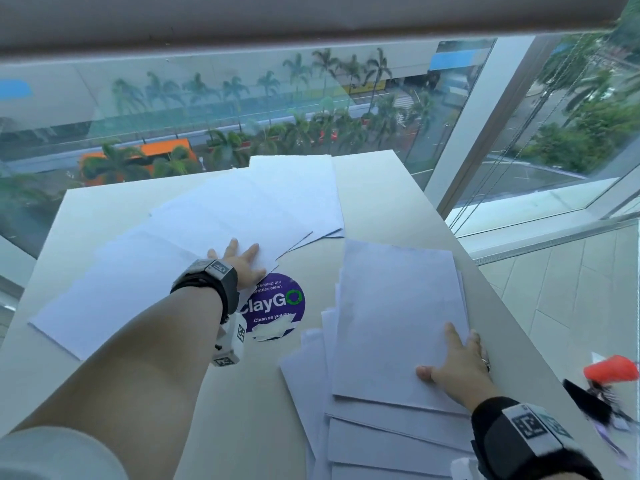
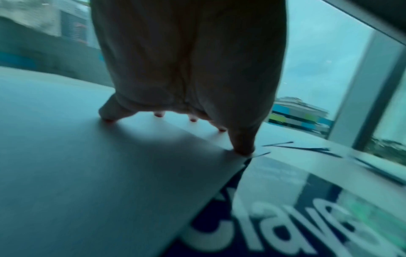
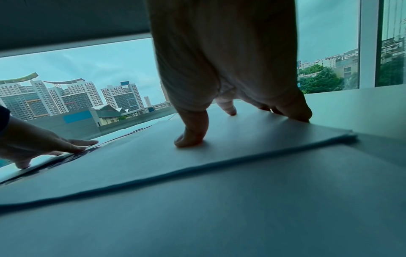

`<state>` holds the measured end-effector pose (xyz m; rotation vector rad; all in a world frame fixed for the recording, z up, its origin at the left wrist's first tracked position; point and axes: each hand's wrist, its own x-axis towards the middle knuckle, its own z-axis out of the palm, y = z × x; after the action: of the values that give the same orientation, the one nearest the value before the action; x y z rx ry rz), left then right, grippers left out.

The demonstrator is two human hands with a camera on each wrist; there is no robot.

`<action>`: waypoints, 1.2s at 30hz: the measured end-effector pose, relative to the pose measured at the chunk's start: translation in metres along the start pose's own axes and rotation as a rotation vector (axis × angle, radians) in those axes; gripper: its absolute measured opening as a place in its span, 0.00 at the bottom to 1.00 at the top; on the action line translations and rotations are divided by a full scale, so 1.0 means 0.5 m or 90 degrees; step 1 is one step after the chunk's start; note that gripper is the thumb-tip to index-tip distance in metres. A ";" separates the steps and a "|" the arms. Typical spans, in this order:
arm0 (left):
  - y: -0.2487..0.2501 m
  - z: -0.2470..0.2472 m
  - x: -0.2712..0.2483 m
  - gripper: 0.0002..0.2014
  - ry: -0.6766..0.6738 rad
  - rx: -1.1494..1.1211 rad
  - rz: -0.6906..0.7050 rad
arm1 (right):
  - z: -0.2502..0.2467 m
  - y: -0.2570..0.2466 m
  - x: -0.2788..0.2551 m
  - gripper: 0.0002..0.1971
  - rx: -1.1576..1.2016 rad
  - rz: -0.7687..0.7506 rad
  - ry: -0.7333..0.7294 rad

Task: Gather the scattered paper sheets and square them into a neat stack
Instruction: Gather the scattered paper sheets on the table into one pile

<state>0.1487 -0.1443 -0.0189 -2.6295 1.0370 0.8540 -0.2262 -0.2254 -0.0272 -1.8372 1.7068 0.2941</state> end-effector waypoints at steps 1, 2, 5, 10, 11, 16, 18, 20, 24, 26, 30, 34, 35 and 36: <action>-0.013 0.004 -0.004 0.34 -0.001 -0.010 -0.019 | 0.000 -0.001 0.000 0.51 0.000 0.000 0.001; -0.025 0.008 -0.011 0.35 -0.005 -0.022 -0.038 | 0.001 -0.001 0.000 0.51 0.001 0.001 0.004; -0.067 0.029 -0.025 0.37 -0.011 -0.050 -0.067 | 0.003 -0.001 -0.002 0.50 0.005 -0.002 0.018; -0.107 0.054 -0.086 0.42 -0.060 -0.121 -0.137 | 0.010 0.003 -0.006 0.48 0.014 -0.008 0.032; -0.110 0.058 -0.109 0.44 -0.065 -0.118 -0.154 | 0.011 0.005 -0.008 0.48 0.007 -0.011 0.035; -0.111 0.112 -0.220 0.48 -0.069 -0.107 -0.212 | 0.014 0.021 -0.030 0.48 -0.029 -0.038 0.027; -0.109 0.135 -0.261 0.48 -0.062 -0.110 -0.210 | 0.011 0.028 -0.038 0.49 -0.038 -0.049 0.033; -0.106 0.159 -0.298 0.48 -0.060 -0.101 -0.197 | 0.006 0.036 -0.048 0.51 -0.053 -0.037 0.045; -0.131 0.191 -0.344 0.51 0.002 -0.038 -0.168 | -0.010 0.059 -0.055 0.54 -0.061 0.062 0.075; -0.173 0.198 -0.350 0.59 0.013 -0.046 -0.144 | -0.014 0.068 -0.057 0.54 -0.063 0.100 0.080; -0.257 0.223 -0.352 0.68 -0.030 -0.025 -0.100 | -0.009 0.075 -0.053 0.57 -0.041 0.139 0.078; -0.262 0.246 -0.363 0.68 -0.029 -0.058 -0.099 | -0.016 0.069 -0.049 0.53 -0.032 0.112 0.037; -0.256 0.250 -0.366 0.68 -0.031 -0.058 -0.103 | -0.018 0.070 -0.052 0.48 -0.038 0.105 0.028; -0.251 0.254 -0.366 0.68 -0.029 -0.060 -0.105 | -0.017 0.069 -0.054 0.44 -0.045 0.105 0.020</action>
<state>0.0691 0.0986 -0.0213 -2.7124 0.7742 0.9421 -0.2651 -0.2076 -0.0153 -1.7621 1.8956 0.3987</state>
